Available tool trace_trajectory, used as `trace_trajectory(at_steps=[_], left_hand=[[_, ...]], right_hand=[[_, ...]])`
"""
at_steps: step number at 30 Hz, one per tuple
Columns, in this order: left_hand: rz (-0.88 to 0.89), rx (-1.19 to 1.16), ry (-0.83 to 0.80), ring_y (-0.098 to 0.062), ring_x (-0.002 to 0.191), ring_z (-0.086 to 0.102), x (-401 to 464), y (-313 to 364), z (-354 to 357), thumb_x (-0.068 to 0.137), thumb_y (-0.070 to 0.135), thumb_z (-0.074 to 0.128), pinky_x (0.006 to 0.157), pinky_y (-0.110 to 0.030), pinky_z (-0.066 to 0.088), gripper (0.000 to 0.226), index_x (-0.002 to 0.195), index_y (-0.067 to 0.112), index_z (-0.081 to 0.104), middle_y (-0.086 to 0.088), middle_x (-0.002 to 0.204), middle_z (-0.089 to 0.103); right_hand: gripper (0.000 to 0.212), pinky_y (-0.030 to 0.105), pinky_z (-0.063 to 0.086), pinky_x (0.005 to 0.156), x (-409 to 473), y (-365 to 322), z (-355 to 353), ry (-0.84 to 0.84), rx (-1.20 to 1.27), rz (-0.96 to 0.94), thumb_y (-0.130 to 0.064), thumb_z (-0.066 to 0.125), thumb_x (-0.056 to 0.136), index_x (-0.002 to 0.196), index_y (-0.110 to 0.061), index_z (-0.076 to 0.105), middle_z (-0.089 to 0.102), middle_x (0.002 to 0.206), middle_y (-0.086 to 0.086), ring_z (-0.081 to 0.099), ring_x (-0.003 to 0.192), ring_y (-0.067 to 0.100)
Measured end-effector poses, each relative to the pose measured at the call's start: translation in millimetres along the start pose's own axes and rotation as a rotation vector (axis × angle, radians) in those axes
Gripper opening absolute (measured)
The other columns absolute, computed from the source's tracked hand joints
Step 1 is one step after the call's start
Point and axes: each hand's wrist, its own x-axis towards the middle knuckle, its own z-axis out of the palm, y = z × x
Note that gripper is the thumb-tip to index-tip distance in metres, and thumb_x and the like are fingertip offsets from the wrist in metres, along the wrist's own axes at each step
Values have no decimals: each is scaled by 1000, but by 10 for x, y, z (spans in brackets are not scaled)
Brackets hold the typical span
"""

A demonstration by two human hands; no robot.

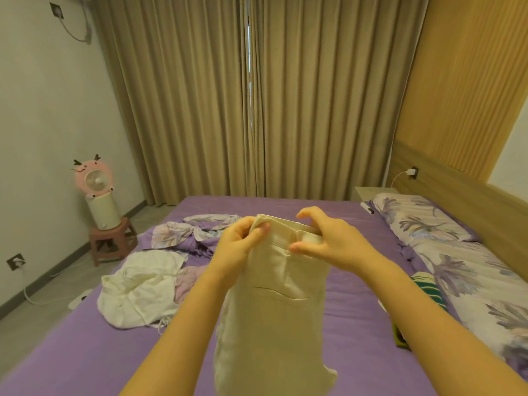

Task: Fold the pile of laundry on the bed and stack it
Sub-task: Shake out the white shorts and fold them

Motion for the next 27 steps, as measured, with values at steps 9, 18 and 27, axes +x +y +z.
trace_trajectory(at_steps=[9, 18, 27], left_hand=[[-44, -126, 122, -16, 77, 66, 108, 61, -176, 85, 41, 61, 71, -35, 57, 20, 87, 23, 70, -2, 86, 70], [-162, 214, 605, -16, 90, 56, 39, -133, -606, 97, 27, 52, 76, -29, 46, 19, 102, 10, 60, 2, 94, 60], [888, 1431, 183, -21, 77, 70, 131, -24, 48, 94, 32, 40, 102, -53, 41, 45, 66, 16, 72, 1, 66, 70]], right_hand=[[59, 28, 53, 85, -174, 334, 495, -165, 976, 113, -10, 81, 72, 123, -17, 51, 68, 116, 0, 64, 108, 15], [7, 22, 41, 65, 72, 10, 752, 131, 781, 57, -29, 63, 90, 84, -25, 64, 57, 74, -12, 51, 69, 5], [36, 17, 26, 49, 168, -183, 818, -12, 511, -15, -13, 57, 90, 59, -30, 51, 42, 55, -14, 30, 54, 4]])
